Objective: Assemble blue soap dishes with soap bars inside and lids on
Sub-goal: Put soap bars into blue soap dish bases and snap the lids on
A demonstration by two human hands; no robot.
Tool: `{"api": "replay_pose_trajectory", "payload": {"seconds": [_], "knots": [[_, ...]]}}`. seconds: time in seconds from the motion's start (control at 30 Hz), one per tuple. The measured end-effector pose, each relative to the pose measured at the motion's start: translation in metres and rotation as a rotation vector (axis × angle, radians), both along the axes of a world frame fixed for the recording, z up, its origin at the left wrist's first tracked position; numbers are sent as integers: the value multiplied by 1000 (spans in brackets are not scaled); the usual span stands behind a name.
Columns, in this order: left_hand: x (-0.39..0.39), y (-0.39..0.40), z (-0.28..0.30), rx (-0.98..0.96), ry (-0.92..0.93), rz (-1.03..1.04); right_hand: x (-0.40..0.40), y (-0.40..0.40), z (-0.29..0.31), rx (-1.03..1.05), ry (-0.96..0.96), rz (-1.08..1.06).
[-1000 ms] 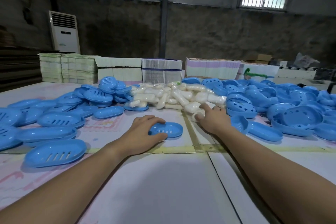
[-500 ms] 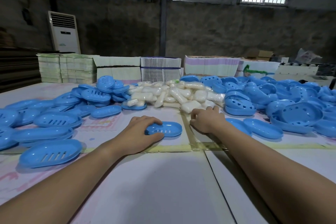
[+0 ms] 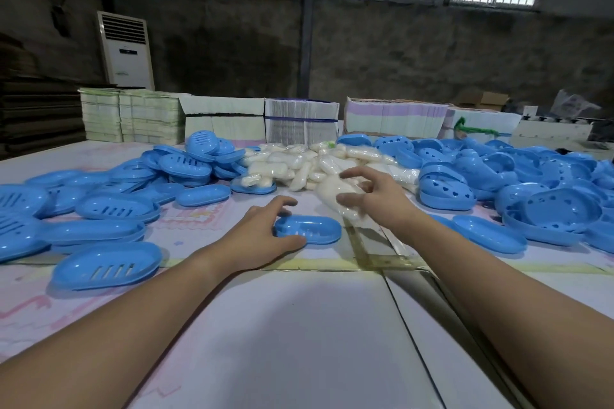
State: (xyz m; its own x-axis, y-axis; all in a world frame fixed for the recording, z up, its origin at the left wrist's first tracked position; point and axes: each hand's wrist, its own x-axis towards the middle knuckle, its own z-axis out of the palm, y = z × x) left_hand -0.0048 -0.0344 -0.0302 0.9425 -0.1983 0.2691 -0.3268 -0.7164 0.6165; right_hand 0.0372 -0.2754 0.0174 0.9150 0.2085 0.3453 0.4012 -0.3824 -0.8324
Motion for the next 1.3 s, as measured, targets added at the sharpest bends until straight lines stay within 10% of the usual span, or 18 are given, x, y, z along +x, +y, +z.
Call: {"api": "replay_pose_trajectory", "payload": {"seconds": [0.7, 0.97, 1.3], "knots": [[-2, -1, 5, 31, -41, 61, -5, 15, -8, -580, -174, 82], [-3, 0, 4, 16, -42, 49, -8, -28, 23, -1097, -14, -518], [-1, 1, 3, 36, -30, 46, -4, -30, 12, -923, 2, -196]]}}
